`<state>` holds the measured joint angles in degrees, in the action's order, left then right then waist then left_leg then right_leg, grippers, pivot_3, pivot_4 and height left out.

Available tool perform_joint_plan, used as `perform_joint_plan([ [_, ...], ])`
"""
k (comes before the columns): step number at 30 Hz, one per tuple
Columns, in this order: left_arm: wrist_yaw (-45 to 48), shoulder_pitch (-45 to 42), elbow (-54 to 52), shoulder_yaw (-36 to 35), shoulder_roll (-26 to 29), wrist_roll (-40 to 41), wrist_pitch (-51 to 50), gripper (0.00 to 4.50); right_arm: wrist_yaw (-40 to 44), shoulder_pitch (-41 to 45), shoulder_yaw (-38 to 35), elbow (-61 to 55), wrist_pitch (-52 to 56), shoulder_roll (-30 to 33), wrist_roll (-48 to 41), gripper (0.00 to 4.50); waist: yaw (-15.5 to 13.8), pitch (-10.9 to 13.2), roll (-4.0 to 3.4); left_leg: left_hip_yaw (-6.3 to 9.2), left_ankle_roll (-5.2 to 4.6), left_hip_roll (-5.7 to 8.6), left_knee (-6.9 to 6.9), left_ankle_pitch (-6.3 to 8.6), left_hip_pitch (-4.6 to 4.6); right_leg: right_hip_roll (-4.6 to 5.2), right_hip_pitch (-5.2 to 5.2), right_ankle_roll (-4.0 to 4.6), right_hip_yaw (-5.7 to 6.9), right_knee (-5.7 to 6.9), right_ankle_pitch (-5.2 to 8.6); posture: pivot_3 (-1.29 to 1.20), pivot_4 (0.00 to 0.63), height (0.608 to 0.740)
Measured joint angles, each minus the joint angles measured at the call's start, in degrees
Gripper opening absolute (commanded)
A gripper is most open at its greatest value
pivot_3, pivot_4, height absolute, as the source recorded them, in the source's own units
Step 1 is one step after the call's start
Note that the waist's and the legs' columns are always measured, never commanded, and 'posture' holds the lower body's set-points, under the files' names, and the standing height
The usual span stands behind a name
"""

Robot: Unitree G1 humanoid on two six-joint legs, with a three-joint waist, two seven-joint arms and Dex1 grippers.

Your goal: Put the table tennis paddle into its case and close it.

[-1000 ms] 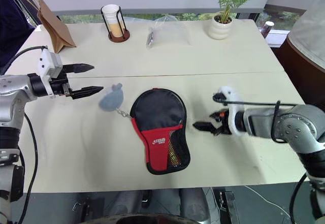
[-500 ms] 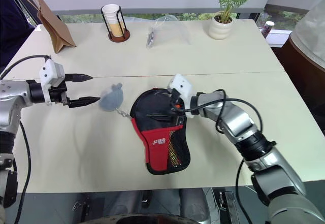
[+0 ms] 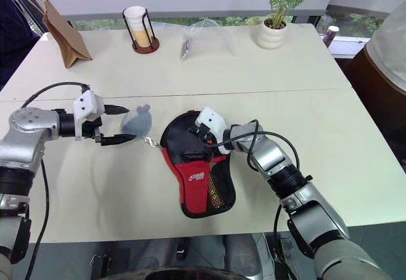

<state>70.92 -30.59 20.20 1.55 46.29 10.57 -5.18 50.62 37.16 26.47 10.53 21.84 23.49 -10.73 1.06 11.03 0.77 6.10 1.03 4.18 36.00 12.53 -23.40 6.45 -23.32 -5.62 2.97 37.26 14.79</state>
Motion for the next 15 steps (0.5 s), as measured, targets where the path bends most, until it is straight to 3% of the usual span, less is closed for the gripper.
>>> perform_joint_plan([
  [9, -3.1, -2.9, 8.2, 2.2, -3.0, -4.3, 3.9, 4.5, 1.2, -0.1, -0.6, 1.0, -1.4, -0.6, 2.3, 4.44, -0.1, 0.0, 0.01, 0.01, 0.01, 0.0, 0.03, -0.01, 0.05, -0.01, 0.07, 0.01, 0.0, 0.04, -0.01, 0.0, 0.15, 0.74],
  [12, -3.4, -4.7, 11.1, 2.5, -4.4, -5.1, 4.7, 3.62, 1.4, -0.4, -0.9, 0.9, -1.4, -0.6, 2.7, 4.5, -0.2, -0.1, 0.03, 0.01, 0.02, 0.0, 0.08, -0.01, 0.06, -0.01, 0.1, 0.0, 0.01, 0.05, -0.02, 0.0, 0.15, 0.74],
  [15, -3.2, -7.7, 15.1, 3.1, -5.9, -5.6, 6.2, 2.06, 1.1, -1.3, -1.3, 0.1, -1.4, -0.5, 3.1, 4.5, -0.4, -0.1, 0.02, 0.01, 0.02, 0.02, 0.09, -0.02, 0.06, -0.01, 0.12, 0.0, 0.01, 0.05, -0.02, 0.0, 0.15, 0.74],
])
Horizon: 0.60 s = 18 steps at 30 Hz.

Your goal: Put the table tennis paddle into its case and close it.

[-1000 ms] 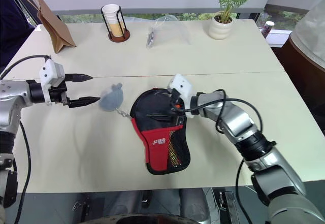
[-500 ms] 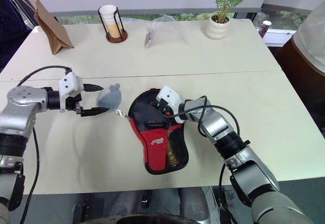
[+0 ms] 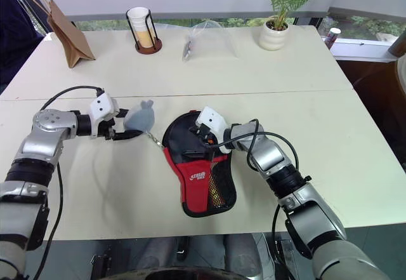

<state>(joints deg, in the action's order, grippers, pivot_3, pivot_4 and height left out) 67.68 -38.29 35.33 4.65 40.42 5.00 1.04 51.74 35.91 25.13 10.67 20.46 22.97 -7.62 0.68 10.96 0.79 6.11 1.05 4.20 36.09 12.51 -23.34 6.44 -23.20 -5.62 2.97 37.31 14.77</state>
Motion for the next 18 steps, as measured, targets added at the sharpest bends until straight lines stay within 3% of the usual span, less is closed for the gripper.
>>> perform_joint_plan([
  [2, 0.6, -1.7, 2.2, 0.6, -0.9, -0.1, 0.9, 1.01, -0.5, -0.6, -0.1, -0.9, 0.1, 0.1, 0.3, 4.5, 0.0, 0.0, 0.01, 0.0, 0.0, 0.01, 0.01, 0.0, 0.0, 0.0, 0.01, -0.01, 0.0, 0.0, 0.0, 0.0, 0.15, 0.74],
  [4, 1.1, -3.5, 4.9, 0.8, -1.5, -0.3, 1.6, 0.19, -1.0, -1.5, -0.3, -2.3, 0.5, 0.1, 0.7, 4.5, 0.0, 0.0, 0.02, 0.0, 0.0, 0.01, 0.01, 0.0, 0.0, 0.0, 0.01, -0.01, 0.0, 0.0, 0.0, 0.0, 0.15, 0.74],
  [5, 1.4, -4.4, 6.1, 0.9, -1.5, -0.5, 2.1, 0.0, -1.2, -1.9, -0.5, -2.9, 0.8, 0.2, 0.7, 4.5, 0.1, 0.0, 0.02, 0.0, 0.0, 0.01, 0.0, 0.0, 0.0, 0.0, 0.01, -0.01, 0.01, 0.0, 0.0, 0.0, 0.15, 0.74],
  [10, 0.6, -10.8, 16.1, 1.6, -3.6, -3.1, 6.1, 0.0, -2.2, -3.1, -0.9, -6.3, 3.4, 0.9, 1.4, 4.5, -0.2, 0.0, 0.05, 0.01, 0.0, 0.04, 0.04, 0.0, -0.01, 0.01, 0.03, -0.03, 0.05, 0.0, -0.01, 0.0, 0.15, 0.74],
  [18, -11.2, -24.9, 35.2, 3.7, -11.2, -10.8, 13.6, 0.0, -2.7, -3.9, -0.8, -12.3, 13.0, 1.7, 1.8, 4.5, 0.0, -0.1, 0.16, 0.0, -0.01, 0.07, 0.06, 0.0, -0.02, 0.02, 0.07, -0.12, 0.06, -0.02, -0.04, 0.0, 0.15, 0.74],
])
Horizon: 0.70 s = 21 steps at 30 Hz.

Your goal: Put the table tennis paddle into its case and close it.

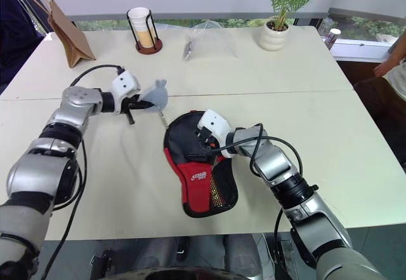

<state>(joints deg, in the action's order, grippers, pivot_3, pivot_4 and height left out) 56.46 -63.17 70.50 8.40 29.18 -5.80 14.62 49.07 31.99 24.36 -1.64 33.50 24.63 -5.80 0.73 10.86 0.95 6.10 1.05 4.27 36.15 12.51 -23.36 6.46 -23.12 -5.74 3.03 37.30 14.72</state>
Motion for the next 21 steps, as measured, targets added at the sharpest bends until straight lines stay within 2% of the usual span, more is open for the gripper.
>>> perform_joint_plan([
  [7, -10.4, -5.7, 6.4, 0.5, -7.0, -5.1, 1.0, 0.0, -1.6, 0.2, 0.7, -3.3, 5.8, -0.6, 1.1, 4.5, 0.1, 0.0, 0.02, 0.0, 0.0, 0.01, 0.0, 0.0, 0.0, 0.0, 0.01, -0.04, 0.01, 0.01, -0.01, 0.0, 0.15, 0.74],
  [11, -15.4, -8.6, 8.3, 0.5, -12.9, -6.8, 0.4, 0.0, -2.4, 0.0, 0.7, -4.7, 8.2, -0.8, 1.5, 4.5, 0.0, -0.1, 0.13, 0.0, 0.0, 0.01, 0.01, 0.0, 0.0, 0.0, 0.03, -0.05, 0.02, 0.0, -0.02, 0.0, 0.15, 0.74],
  [21, -20.5, -11.5, 9.5, 0.3, -22.6, -9.6, -0.6, 0.0, -5.9, -1.8, 1.5, -9.5, 13.3, -2.6, 2.9, 4.5, 0.2, -0.1, 0.12, 0.01, 0.0, 0.0, -0.03, 0.0, 0.04, -0.01, 0.01, -0.08, 0.02, 0.04, -0.01, 0.0, 0.15, 0.74],
])
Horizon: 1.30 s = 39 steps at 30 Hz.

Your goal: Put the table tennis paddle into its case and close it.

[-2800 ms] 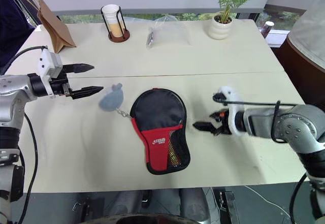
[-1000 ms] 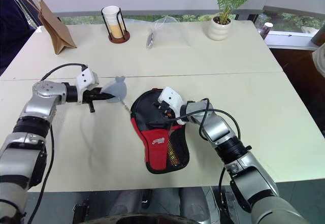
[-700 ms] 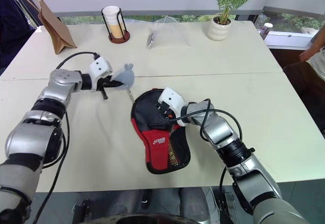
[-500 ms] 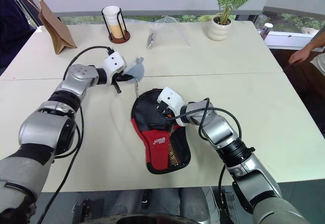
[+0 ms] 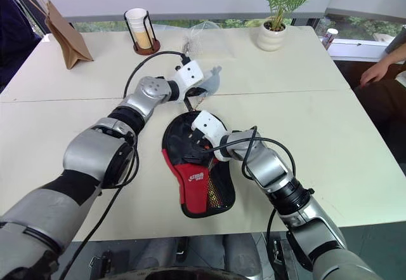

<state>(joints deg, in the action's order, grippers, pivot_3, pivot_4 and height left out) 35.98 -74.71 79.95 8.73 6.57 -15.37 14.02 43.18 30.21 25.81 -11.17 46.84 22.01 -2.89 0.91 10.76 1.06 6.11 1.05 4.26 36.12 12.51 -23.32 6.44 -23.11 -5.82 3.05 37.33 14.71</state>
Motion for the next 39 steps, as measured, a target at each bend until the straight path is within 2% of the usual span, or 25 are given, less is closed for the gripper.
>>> perform_joint_plan([
  [6, 4.0, -0.4, 0.3, -3.8, -5.1, 2.3, -1.1, 0.0, -1.6, -1.3, 0.1, -2.2, 1.8, -0.8, 0.3, 4.5, -0.1, 0.0, -0.01, 0.0, 0.0, 0.0, 0.0, 0.0, 0.0, 0.02, 0.01, -0.01, 0.0, -0.01, 0.01, 0.0, 0.15, 0.74],
  [17, 15.6, -0.4, 0.3, -9.8, -6.7, 6.6, -5.3, 0.0, -2.4, -1.7, 0.1, -3.0, 2.7, -0.8, 0.2, 4.5, -0.1, -0.1, -0.05, 0.0, 0.0, 0.01, 0.0, 0.0, 0.0, 0.02, 0.03, -0.01, 0.01, -0.02, 0.0, 0.0, 0.15, 0.74],
  [25, 22.6, -0.4, -0.1, -10.6, -5.5, 7.7, -8.9, 3.74, -1.8, -1.3, 0.1, -2.3, 2.4, -0.6, 0.2, 4.5, 0.0, -0.1, -0.08, 0.0, 0.0, 0.01, 0.0, 0.0, 0.01, 0.02, 0.04, 0.0, 0.02, -0.02, 0.0, 0.0, 0.15, 0.74],
  [33, 24.1, -2.6, -1.9, -15.4, -5.0, 13.0, -12.5, 3.74, 0.2, -0.3, 0.1, -0.2, 0.2, -0.1, 0.0, 4.5, 0.0, -0.1, -0.09, 0.02, 0.0, 0.01, 0.01, 0.0, 0.02, 0.02, 0.07, -0.03, 0.03, -0.04, 0.02, 0.0, 0.15, 0.74],
  [39, 24.7, -3.2, -3.0, -16.8, -0.4, 14.9, -12.5, 3.74, 1.7, 0.3, 0.0, 1.1, -1.5, 0.9, -0.6, 4.5, -0.1, -0.1, -0.12, 0.01, 0.0, 0.02, 0.02, 0.0, 0.02, 0.04, 0.08, 0.0, 0.02, -0.04, 0.0, 0.0, 0.15, 0.74],
])
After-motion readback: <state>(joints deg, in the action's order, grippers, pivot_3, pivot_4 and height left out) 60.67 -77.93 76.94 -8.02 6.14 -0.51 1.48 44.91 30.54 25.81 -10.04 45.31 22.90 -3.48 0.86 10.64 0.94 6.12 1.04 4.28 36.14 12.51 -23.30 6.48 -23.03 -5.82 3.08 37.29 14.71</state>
